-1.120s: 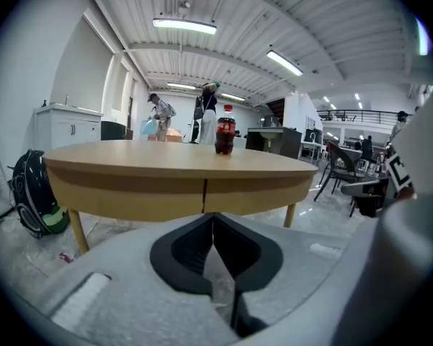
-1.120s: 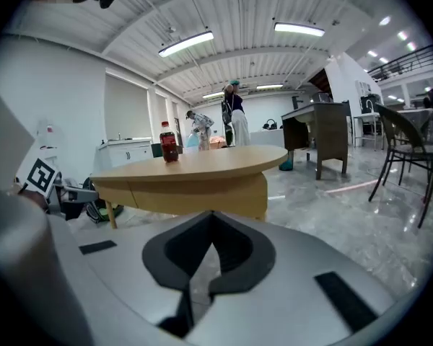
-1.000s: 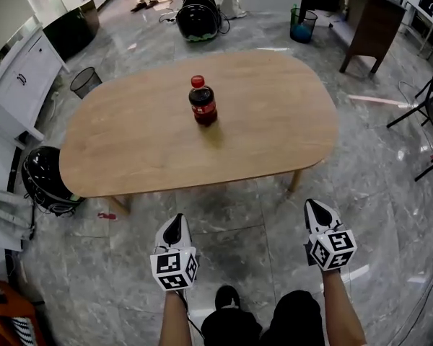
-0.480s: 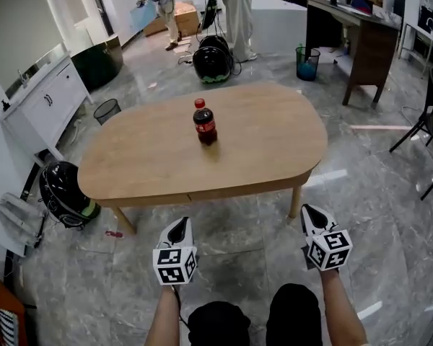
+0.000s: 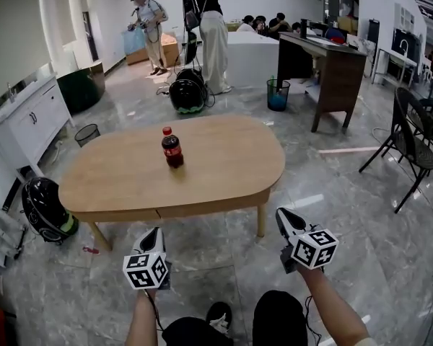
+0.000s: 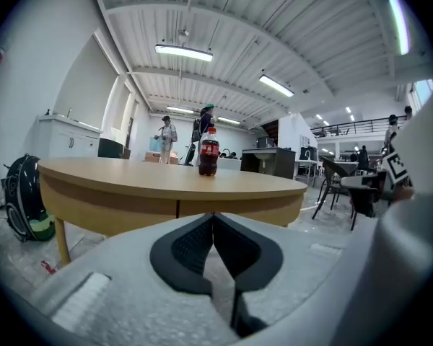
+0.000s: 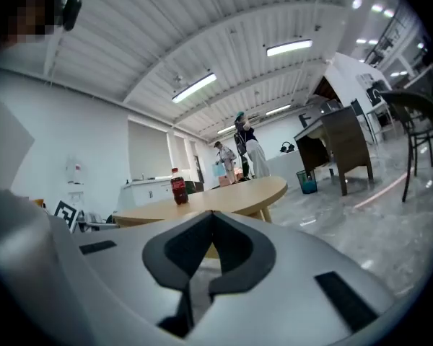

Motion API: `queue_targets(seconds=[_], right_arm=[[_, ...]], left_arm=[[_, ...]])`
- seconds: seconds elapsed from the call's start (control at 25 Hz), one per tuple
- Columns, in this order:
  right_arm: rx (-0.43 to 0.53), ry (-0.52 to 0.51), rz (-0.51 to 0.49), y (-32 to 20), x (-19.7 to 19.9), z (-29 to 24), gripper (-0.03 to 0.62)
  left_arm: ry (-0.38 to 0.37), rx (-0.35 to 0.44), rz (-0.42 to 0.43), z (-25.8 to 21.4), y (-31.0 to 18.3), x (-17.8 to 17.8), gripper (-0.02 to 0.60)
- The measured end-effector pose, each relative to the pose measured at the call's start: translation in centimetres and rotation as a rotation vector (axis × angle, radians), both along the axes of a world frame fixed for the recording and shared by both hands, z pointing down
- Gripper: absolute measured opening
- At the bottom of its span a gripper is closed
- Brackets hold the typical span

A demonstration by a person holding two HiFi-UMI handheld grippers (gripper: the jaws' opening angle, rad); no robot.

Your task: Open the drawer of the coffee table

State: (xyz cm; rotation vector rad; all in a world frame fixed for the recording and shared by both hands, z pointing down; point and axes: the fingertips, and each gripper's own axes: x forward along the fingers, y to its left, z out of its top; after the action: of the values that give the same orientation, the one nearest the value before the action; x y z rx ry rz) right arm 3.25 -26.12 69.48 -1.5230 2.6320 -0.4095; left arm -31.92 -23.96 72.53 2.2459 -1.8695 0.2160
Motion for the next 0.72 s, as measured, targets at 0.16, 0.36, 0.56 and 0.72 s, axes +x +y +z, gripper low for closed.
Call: queue_targets(seconds=[0.16,0.36,0.56,0.72], right_arm=[[0.015,-0.004,0.039,-1.8,0.3,1.9,0.015],[-0.028,0.059,0.048,-3.4,-0.4,6.1,0.015],[-0.038,0.149,0.078,-5.3,-0.2,7.4,0.017],[-0.065,0.118,0.121,-7.3,0.0,7.7,0.017]], left_arm=[[-0.061,0.012,0.038,1.5,-1.5,0.6,0.011],[-0.090,-0.015,-0.005,3.8,-3.3,-0.5,0.011],[-0.009,-0.020,-0.094,4.6,-5.5,-1.4,0.011],[-0.023,-0.049,-0.121,5.0,-6.1,-1.7,0.011]])
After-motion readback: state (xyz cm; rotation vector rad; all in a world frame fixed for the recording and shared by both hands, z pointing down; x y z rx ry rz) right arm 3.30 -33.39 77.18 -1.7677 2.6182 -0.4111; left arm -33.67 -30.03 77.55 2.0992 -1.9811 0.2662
